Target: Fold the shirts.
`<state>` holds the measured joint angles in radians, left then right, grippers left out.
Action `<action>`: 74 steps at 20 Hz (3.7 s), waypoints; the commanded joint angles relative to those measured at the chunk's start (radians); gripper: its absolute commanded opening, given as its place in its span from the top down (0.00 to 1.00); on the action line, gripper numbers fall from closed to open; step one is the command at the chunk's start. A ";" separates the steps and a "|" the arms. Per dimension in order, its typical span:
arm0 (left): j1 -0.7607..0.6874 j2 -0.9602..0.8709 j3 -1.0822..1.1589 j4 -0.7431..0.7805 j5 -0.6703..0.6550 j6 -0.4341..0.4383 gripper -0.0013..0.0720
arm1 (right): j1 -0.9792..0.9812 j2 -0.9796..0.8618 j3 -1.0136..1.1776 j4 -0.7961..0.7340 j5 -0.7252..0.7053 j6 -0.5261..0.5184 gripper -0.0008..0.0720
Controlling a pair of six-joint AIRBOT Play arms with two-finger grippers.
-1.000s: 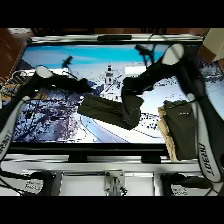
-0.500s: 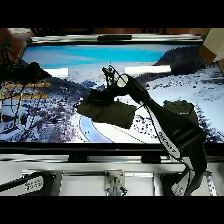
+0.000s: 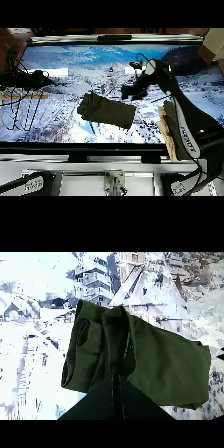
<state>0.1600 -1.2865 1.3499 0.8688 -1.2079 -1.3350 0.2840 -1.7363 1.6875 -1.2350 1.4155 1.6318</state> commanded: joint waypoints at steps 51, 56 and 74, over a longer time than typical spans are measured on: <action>-0.161 0.001 -0.076 -0.005 0.011 0.067 0.94 | -0.842 0.731 -0.428 -0.275 0.448 -0.072 0.90; -0.161 0.001 -0.076 -0.005 0.011 0.067 0.94 | -0.842 0.820 -0.807 -0.423 0.320 -0.098 0.90; -0.392 -0.040 0.264 0.858 -0.209 -0.292 0.11 | -0.161 0.546 -0.310 -0.231 -0.245 0.122 0.24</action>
<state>-0.1951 -1.3010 1.5818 1.6424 -1.3350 -1.5589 -0.0559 -1.0538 1.3499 -1.5242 1.0912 1.6672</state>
